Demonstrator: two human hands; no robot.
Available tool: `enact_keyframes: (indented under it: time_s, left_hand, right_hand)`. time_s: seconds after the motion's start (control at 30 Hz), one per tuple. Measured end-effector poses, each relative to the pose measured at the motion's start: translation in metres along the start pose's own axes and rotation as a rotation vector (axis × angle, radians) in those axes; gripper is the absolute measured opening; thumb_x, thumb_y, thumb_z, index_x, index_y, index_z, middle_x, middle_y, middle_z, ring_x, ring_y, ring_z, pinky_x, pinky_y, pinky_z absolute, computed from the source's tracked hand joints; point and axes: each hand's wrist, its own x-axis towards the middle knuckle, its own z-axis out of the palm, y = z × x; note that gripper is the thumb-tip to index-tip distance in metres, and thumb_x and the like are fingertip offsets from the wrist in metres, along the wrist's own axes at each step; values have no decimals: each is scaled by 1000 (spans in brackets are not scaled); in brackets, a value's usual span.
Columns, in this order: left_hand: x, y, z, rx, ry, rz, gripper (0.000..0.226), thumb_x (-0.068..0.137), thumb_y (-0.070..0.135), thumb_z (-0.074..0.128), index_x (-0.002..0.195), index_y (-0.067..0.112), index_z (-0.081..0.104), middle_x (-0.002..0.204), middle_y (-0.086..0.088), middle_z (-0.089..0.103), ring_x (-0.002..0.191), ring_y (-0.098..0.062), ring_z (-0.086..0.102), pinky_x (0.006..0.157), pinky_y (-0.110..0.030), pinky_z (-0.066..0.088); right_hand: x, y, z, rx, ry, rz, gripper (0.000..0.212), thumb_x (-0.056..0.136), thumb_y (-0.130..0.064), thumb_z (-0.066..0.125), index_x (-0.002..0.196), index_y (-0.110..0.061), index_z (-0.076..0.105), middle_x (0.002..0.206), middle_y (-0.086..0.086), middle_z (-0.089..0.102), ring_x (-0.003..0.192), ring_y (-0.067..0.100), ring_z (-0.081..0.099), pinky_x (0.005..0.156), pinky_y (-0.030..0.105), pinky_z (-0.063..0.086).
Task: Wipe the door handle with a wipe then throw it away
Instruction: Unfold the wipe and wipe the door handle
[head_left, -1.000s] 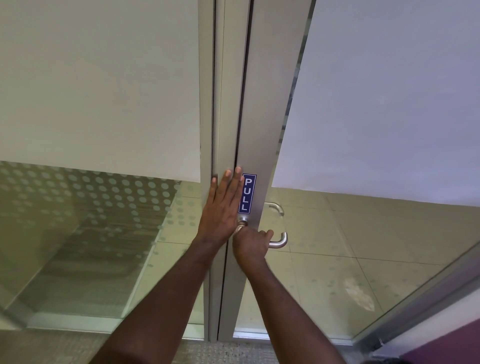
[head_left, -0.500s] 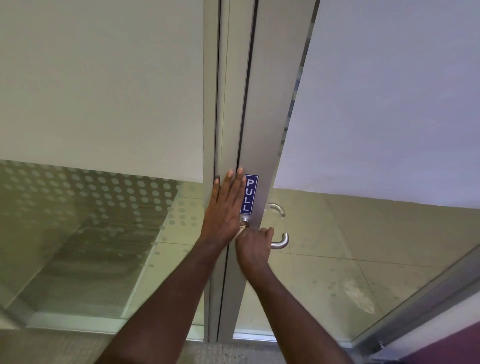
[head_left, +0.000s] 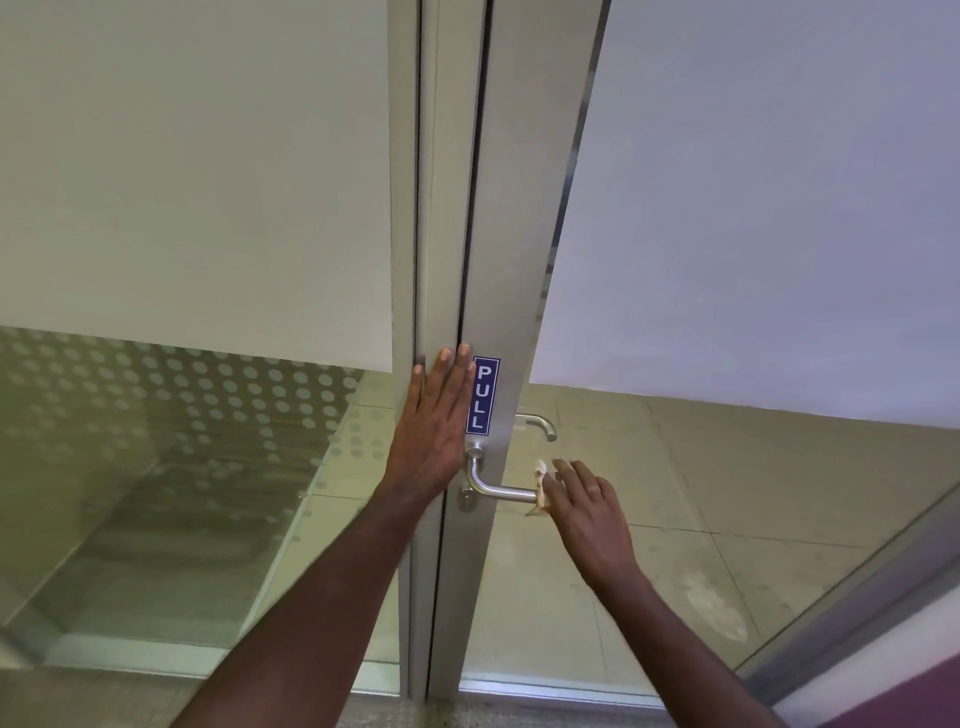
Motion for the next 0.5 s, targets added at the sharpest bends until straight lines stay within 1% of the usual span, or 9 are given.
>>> enact_keyframes:
  time_s: [0.1,0.17,0.2,0.23,0.27,0.33,0.37,0.43,0.5]
  left_hand:
    - [1,2,-4,-1,14,-8,73,97,38,13,161,3,7,172,-16,3,159,-33,0,127,-55,14]
    - [1,5,-7,-5,10,-14,73,97,37,13,161,2,9,172,-16,4,159,-34,2,126,-56,18]
    - [1,7,-7,1,8,-20,72,97,35,14,161,2,9,172,-16,4,159,-34,3,126,-57,20]
    - [0,7,-8,13,5,-27,71,98,34,14,161,2,9,172,-16,4,159,-34,2,125,-57,20]
    - [0,8,-8,23,0,-35,71,98,33,14,161,2,9,172,-16,3,159,-34,1,126,-57,20]
    - [1,11,-11,20,0,-50,72,96,32,17,161,1,9,171,-16,2,158,-33,0,126,-57,19]
    - [1,13,-13,14,2,-58,72,95,31,19,161,1,10,171,-16,3,158,-33,0,126,-57,19]
    - [1,16,-15,3,8,-68,71,95,28,23,161,1,12,171,-15,5,158,-33,2,126,-57,18]
    - [0,18,-16,5,2,-77,69,97,22,25,161,2,9,172,-14,3,159,-33,1,127,-56,17]
  right_hand:
    - [-6,-7,5,181,41,143,56,85,-13,76,137,-12,55,138,15,58,123,38,54,91,43,50]
    - [-11,-16,9,479,137,280,45,94,-13,66,137,-14,56,130,5,60,117,28,53,95,25,46]
    - [-13,-23,10,658,183,385,36,99,-14,58,135,-17,57,124,-4,59,114,22,52,95,12,37]
    - [-12,-31,11,800,233,485,29,102,-14,51,130,-17,59,117,-9,57,111,20,51,92,6,32]
    - [-8,-39,12,899,277,564,24,103,-12,47,123,-15,61,111,-9,58,106,21,52,88,9,35]
    - [5,-52,11,1066,324,732,21,104,-9,46,110,-4,65,101,5,64,96,30,58,84,33,45]
    - [13,-55,9,1154,334,837,24,104,-9,46,107,2,67,99,13,67,93,33,61,83,39,48]
    - [28,-53,5,1351,319,1089,31,104,-14,46,105,7,69,96,19,69,88,32,63,80,39,49]
    - [37,-48,7,1537,308,1287,31,102,-14,47,100,7,70,89,16,67,81,29,59,73,33,46]
